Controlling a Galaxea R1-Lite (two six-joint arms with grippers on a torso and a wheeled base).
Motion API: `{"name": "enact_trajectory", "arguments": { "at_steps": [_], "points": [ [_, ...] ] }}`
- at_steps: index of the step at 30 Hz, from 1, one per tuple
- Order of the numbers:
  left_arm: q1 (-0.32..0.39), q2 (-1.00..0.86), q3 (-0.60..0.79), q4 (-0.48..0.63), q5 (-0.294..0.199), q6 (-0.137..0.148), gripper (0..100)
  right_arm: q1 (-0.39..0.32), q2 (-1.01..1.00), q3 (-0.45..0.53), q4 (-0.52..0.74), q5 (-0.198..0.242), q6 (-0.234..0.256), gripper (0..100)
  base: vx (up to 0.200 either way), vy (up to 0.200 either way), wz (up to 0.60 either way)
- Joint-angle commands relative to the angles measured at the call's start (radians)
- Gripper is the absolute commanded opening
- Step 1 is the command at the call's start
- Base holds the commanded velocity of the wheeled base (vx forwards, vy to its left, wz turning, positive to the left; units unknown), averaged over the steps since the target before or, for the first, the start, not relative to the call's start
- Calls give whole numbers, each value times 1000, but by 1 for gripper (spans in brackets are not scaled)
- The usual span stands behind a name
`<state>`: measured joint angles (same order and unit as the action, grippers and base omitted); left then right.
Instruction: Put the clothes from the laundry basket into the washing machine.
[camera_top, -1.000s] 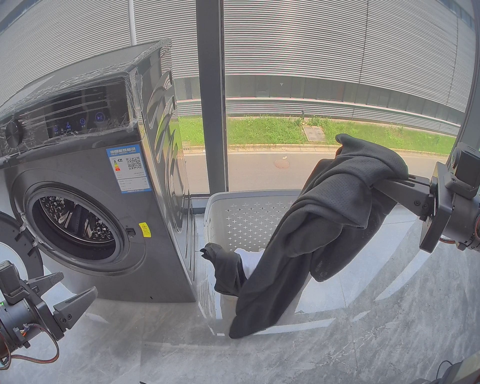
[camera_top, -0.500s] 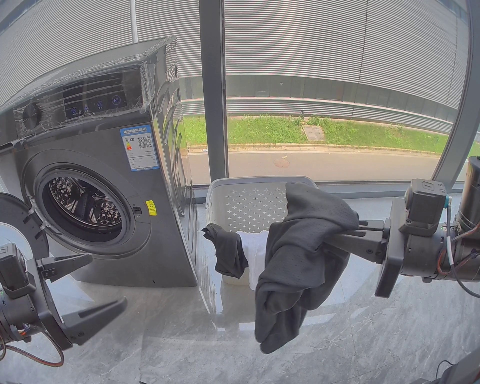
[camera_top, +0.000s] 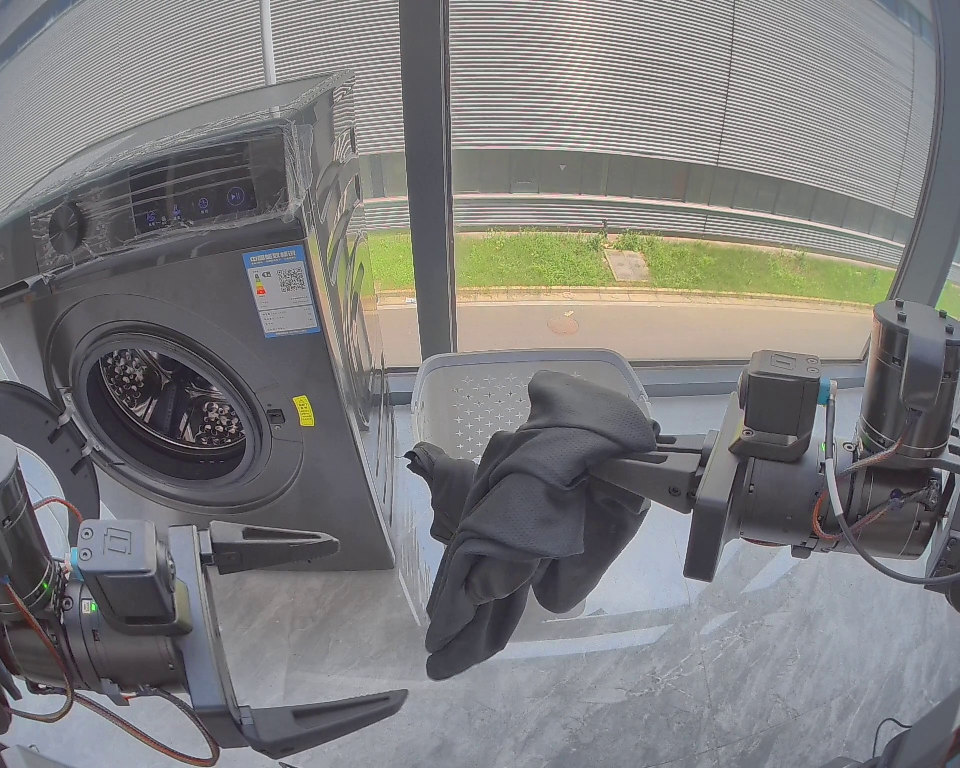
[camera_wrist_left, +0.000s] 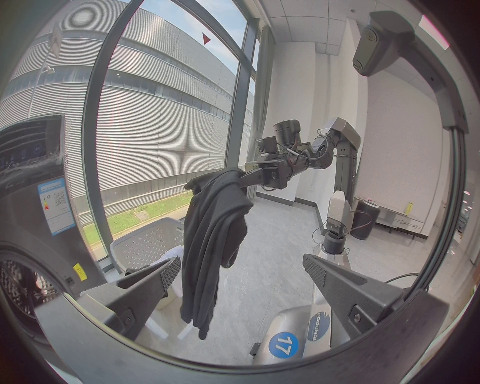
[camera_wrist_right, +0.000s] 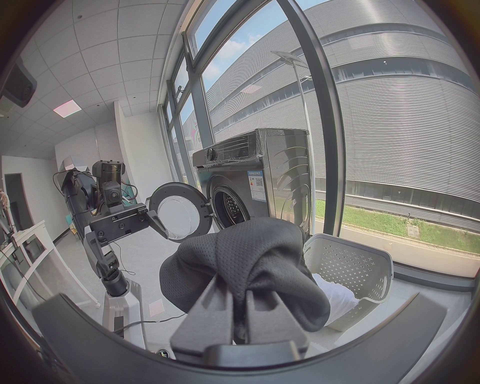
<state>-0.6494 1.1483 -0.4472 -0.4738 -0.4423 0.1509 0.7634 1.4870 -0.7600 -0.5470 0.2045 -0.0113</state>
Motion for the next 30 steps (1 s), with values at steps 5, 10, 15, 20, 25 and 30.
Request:
{"name": "enact_trajectory", "arguments": {
  "at_steps": [5, 10, 15, 20, 25, 30],
  "points": [
    [-59, 159, 1, -124, -3, 4, 100, 4, 16, -10, -1, -2, 1, 0, 0, 0, 0],
    [-88, 212, 4, -177, -4, 3, 100, 4, 16, -22, -1, -4, 1, 0, 0, 0, 0],
    [-124, 237, 2, -181, -7, 3, 100, 2, 16, -35, -1, -4, 5, 0, 0, 0, 0],
    [-130, 245, 2, -181, -9, 3, 100, 4, 16, -41, -1, -4, 5, 0, 0, 0, 0],
    [-130, 281, -2, -198, -9, 3, 100, 8, 15, -41, -1, -5, 5, 0, 0, 0, 0],
    [-128, 355, -7, -299, -9, 1, 100, 25, 12, -41, -1, -22, 13, 0, 0, 0, 0]
  ]
}}
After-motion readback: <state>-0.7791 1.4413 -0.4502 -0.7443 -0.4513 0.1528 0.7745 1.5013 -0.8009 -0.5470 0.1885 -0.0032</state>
